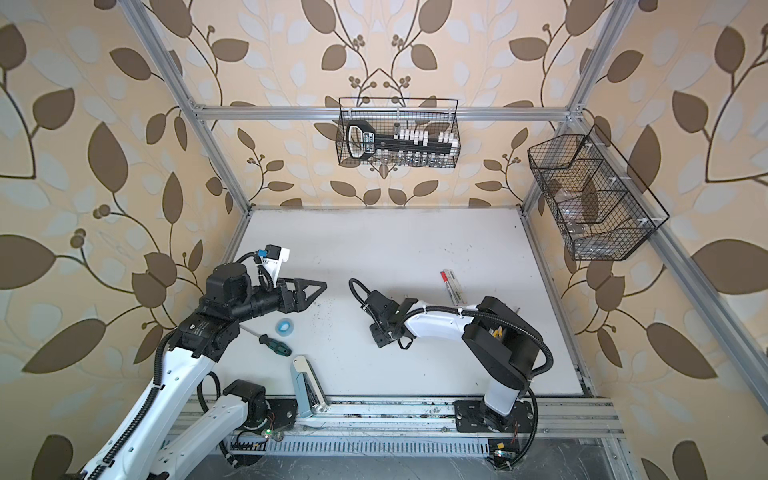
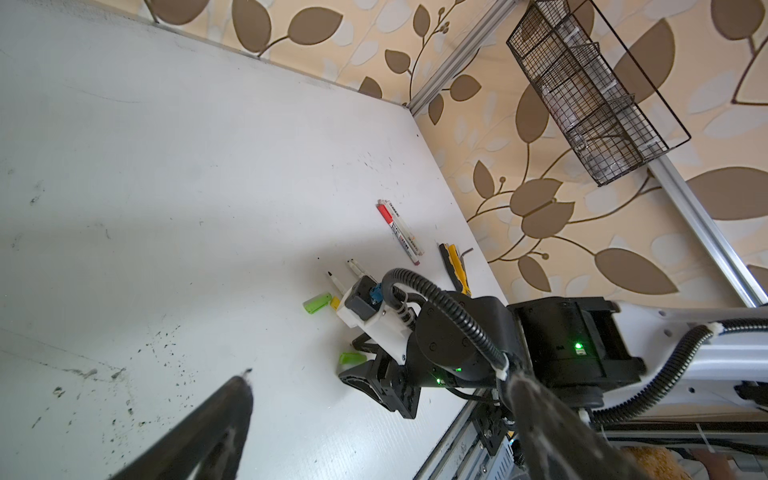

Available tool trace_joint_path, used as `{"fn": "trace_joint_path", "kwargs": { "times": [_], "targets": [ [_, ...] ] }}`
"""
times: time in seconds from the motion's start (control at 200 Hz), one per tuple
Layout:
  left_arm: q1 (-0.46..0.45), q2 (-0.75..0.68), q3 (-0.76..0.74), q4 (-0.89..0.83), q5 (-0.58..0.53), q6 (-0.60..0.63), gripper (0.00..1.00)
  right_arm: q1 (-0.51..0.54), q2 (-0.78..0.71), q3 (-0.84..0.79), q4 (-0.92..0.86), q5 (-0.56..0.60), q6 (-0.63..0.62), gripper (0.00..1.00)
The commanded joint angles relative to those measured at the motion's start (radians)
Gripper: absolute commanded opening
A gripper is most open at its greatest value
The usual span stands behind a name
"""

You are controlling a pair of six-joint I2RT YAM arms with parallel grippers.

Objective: Insert the pens into the pen caps
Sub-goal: 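Lower the right gripper toward a green cap and close on it, then lift the green cap off the table with the right gripper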

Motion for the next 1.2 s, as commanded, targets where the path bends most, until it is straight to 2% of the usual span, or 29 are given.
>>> {"fn": "trace_joint_path", "kwargs": {
  "times": [0.0, 0.065, 0.385, 0.655, 0.79, 0.955, 1.195],
  "targets": [
    [0.013, -0.008, 0.019, 0.016, 0.022, 0.013, 0.99, 0.017, 0.043, 0.013, -0.068, -0.007, -0.017, 0.33],
    [0.013, -0.007, 0.019, 0.015, 0.022, 0.013, 0.99, 0.028, 0.042, 0.012, -0.08, -0.004, -0.014, 0.3],
    [0.013, -0.008, 0.018, 0.018, 0.026, 0.01, 0.99, 0.047, 0.02, -0.029, -0.116, 0.02, 0.006, 0.33],
    [0.013, -0.009, 0.017, 0.018, 0.026, 0.006, 0.99, 0.054, 0.011, -0.023, -0.137, 0.028, 0.008, 0.13],
    [0.013, -0.008, 0.016, 0.02, 0.029, 0.003, 0.99, 0.058, -0.022, -0.026, -0.132, 0.033, 0.016, 0.09],
    [0.013, -0.008, 0.016, 0.023, 0.037, 0.002, 0.99, 0.054, -0.086, -0.037, -0.056, 0.021, 0.025, 0.07],
    [0.013, -0.008, 0.009, 0.046, 0.089, -0.007, 0.99, 0.057, -0.279, -0.065, 0.114, -0.006, -0.005, 0.06]
  ]
}}
